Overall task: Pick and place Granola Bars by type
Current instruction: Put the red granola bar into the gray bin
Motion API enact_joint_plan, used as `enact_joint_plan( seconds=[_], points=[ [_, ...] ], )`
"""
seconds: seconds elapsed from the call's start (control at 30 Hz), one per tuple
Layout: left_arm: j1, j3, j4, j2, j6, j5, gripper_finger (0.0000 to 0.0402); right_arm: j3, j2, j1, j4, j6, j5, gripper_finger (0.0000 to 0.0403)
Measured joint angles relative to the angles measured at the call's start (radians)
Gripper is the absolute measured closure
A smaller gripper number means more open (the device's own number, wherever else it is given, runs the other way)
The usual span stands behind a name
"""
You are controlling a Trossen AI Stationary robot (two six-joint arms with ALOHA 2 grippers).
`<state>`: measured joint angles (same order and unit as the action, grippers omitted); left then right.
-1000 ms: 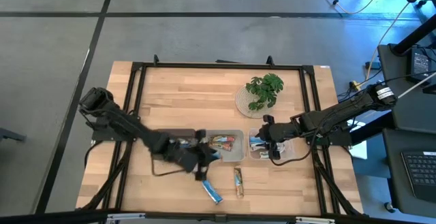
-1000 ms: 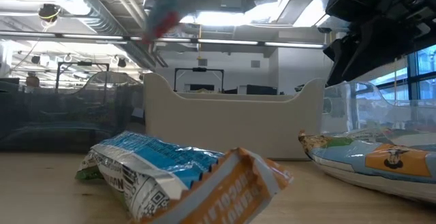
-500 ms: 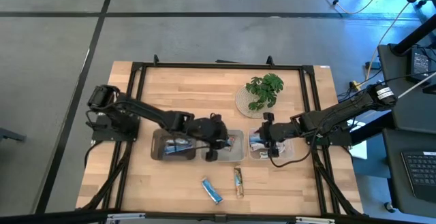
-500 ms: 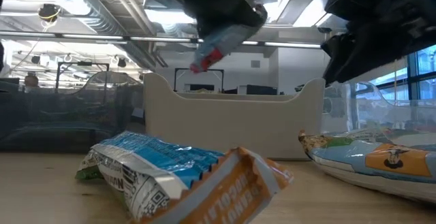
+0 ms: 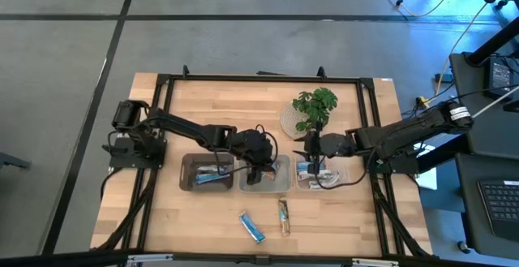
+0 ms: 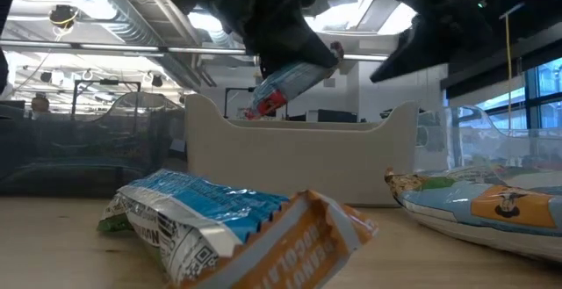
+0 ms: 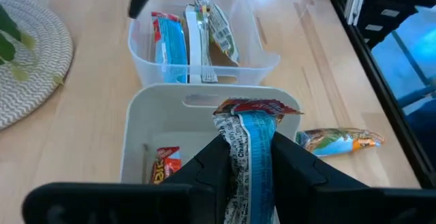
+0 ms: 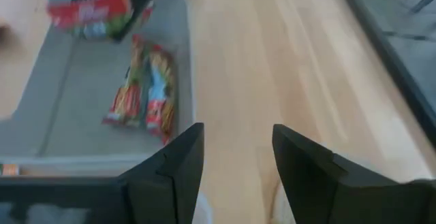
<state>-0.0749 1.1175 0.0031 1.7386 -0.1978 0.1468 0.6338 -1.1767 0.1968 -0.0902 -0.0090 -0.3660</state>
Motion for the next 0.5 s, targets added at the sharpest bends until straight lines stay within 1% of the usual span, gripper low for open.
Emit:
enact_joint_plan(
  seconds=[0.27,0.4,0.5],
  points=[
    [0.020,0.000,-0.025,0.000,-0.004,0.002,0.0324,0.074,0.000,-0.013,0.002,-0.037,0.001,0.0225],
    [0.019,0.000,-0.030,0.002,-0.007,0.002,0.0321,0.083,0.000,-0.020,0.014,-0.138,0.001,0.0225],
    [0.019,0.000,-0.031,0.005,-0.008,0.003,0.0323,0.083,0.000,-0.044,0.042,-0.168,0.001,0.0225]
  ],
)
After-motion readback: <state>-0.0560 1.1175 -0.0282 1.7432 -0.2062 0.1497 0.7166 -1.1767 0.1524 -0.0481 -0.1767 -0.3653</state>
